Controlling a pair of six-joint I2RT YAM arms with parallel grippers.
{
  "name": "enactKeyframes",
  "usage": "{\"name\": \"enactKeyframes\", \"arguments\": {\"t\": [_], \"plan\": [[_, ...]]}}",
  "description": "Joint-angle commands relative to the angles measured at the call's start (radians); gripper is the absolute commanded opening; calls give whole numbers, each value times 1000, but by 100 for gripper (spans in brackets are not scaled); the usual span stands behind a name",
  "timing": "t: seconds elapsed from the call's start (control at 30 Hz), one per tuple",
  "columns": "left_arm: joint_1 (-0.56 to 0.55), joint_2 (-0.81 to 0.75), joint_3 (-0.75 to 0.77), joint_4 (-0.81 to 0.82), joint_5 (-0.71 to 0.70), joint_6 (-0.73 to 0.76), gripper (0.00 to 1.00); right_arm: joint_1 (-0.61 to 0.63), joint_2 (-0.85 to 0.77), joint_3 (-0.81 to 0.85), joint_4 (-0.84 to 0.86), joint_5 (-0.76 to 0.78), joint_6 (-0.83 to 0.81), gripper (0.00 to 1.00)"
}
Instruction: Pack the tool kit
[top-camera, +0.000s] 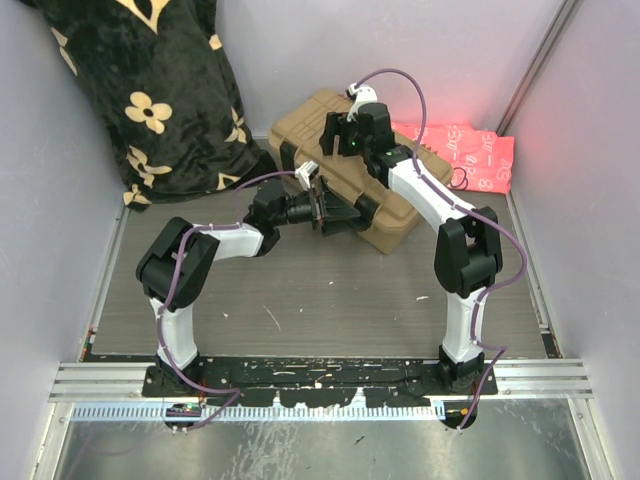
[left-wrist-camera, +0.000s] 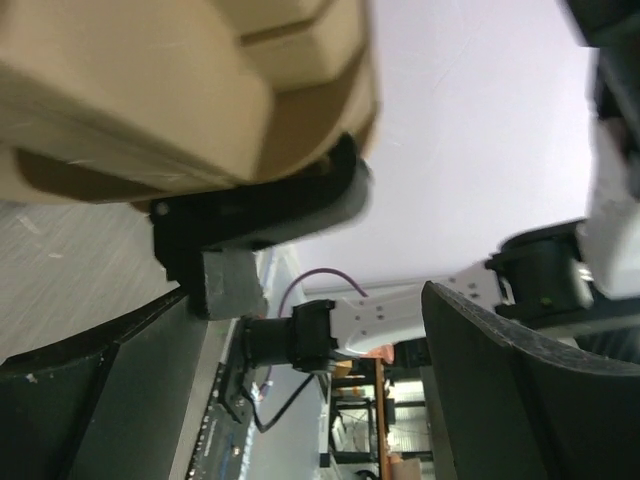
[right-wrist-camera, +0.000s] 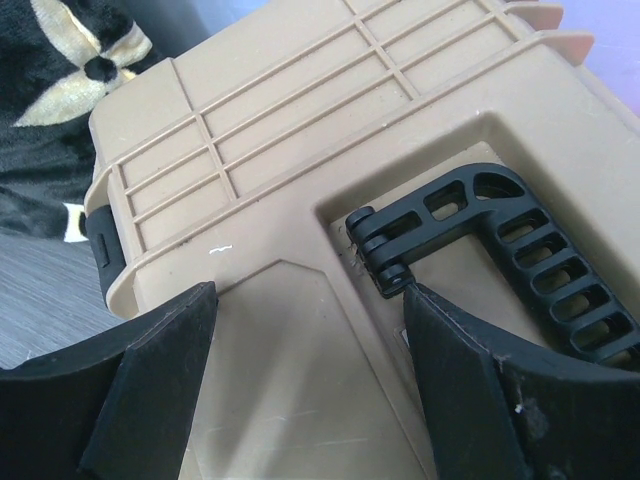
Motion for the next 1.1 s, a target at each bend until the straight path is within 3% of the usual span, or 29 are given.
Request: {"name": "enactKeyframes", "arguments": {"t": [0.0, 0.2, 0.8, 1.07], "plan": [[-18, -29, 67, -118, -259, 202, 89, 52, 220, -172, -697, -102, 112, 80], [-43, -74, 69, -250, -373, 332, 90, 52, 222, -173, -690, -108, 115, 80], [-49, -132, 80, -100, -325, 223, 90, 53, 233, -164, -686, -112, 115, 80], [-22, -198, -35, -57, -304, 274, 90, 52, 233, -145, -687, -109, 117, 80]]}}
